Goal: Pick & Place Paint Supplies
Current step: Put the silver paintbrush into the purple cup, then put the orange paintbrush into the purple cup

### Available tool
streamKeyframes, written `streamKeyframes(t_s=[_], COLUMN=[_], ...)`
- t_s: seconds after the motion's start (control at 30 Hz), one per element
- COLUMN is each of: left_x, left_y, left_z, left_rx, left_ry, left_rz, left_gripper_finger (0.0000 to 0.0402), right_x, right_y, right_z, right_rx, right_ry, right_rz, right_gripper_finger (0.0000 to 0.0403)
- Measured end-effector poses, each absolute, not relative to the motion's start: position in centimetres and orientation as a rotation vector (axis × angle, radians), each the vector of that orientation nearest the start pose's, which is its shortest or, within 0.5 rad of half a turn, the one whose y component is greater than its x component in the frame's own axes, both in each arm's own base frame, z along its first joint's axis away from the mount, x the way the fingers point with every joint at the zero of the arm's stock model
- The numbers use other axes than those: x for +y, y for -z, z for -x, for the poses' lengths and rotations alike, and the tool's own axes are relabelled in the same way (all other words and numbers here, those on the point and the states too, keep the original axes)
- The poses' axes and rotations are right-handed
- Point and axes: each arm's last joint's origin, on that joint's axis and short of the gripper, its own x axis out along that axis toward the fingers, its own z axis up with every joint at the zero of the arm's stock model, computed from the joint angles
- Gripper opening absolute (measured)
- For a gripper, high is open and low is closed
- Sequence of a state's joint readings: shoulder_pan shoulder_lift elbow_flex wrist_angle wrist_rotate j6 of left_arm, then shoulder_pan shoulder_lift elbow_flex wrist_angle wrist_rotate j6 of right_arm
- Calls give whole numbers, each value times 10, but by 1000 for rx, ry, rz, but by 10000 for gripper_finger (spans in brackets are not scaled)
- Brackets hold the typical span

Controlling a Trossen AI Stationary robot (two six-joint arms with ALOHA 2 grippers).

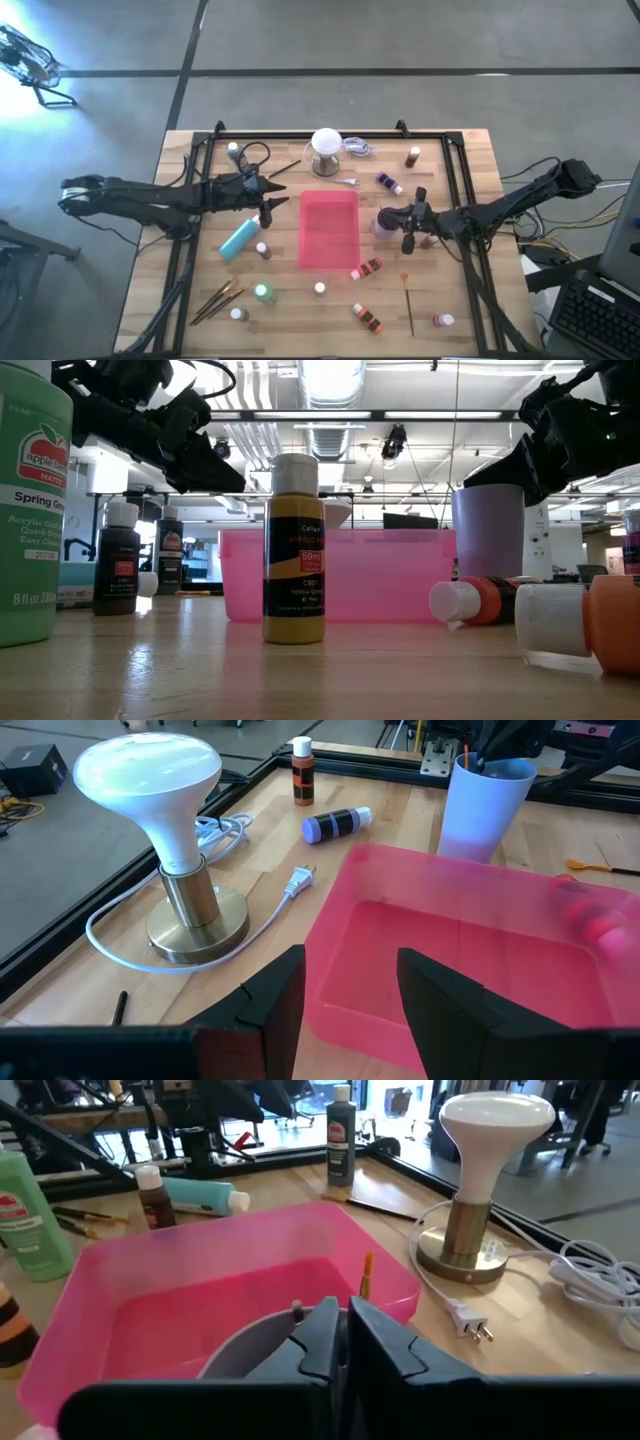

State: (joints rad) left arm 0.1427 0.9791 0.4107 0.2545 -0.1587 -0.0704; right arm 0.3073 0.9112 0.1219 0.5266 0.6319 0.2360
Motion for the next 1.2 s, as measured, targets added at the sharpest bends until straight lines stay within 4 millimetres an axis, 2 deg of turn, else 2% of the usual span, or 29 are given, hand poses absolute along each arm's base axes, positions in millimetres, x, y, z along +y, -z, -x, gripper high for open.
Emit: streamKeyframes(t_s=[0.27, 0.43, 0.63, 0.8, 1.0, 1.07, 1.2], left_x=[33, 33, 33, 33, 33, 33, 33], left_y=[-211, -212, -212, -212, -212, -212, -212], left_z=[-200, -200, -200, -200, -200, -200, -200], left_rx=[305, 304, 304, 304, 304, 304, 305], left_ry=[-310, -310, -310, -310, -310, -310, -310], left_rz=[67, 67, 67, 67, 67, 67, 67], left_gripper_finger=[165, 165, 165, 165, 165, 165, 165], right_x=[33, 36, 40, 42, 42, 43, 46], right_y=[-162, -184, -223, -259, -300, -305, -304], right_z=[-161, -169, -182, -191, -191, -191, -193], right_rx=[191, 133, 82, 156, 256, 307, 435], right_ry=[345, 334, 322, 321, 335, 310, 278], right_rz=[-93, -63, 40, 166, 105, 73, -17], right_gripper_finger=[74, 98, 120, 132, 141, 143, 136])
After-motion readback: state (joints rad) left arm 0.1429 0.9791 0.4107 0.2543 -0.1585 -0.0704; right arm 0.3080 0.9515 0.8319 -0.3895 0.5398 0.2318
